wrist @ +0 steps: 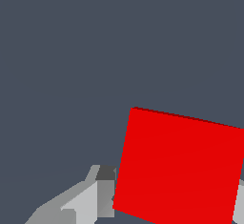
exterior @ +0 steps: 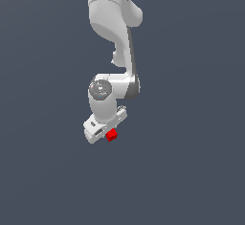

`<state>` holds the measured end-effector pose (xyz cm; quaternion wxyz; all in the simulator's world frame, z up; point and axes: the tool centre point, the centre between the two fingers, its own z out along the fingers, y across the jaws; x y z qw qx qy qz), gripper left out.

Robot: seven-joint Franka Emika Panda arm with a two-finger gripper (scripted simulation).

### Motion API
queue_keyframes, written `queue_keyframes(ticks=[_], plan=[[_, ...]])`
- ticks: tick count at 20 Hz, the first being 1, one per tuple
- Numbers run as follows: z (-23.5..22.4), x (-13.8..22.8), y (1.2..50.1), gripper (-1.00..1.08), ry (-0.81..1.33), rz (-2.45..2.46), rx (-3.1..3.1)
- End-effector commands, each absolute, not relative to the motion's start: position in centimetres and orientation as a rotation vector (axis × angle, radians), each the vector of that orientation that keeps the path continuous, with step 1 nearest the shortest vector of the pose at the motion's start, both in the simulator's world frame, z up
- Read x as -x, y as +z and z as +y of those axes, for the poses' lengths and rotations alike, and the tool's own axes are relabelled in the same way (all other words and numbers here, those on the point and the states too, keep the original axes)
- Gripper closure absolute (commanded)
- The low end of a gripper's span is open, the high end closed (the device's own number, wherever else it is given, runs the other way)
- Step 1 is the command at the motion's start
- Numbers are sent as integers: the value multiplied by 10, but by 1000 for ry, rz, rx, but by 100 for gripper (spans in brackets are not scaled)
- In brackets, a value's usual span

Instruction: Pick up the red cube and move it to a goal position.

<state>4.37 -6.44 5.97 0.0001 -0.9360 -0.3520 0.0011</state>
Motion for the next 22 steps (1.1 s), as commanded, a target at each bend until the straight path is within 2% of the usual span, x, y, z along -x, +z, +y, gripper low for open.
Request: queue_keyframes(ticks=[1,14,22], plan=[[-60,-36,76,108,1,-1106,2941],[-30,15,180,108,2,-1107,2942],[-18,36,226,108,1,-1107,2941]])
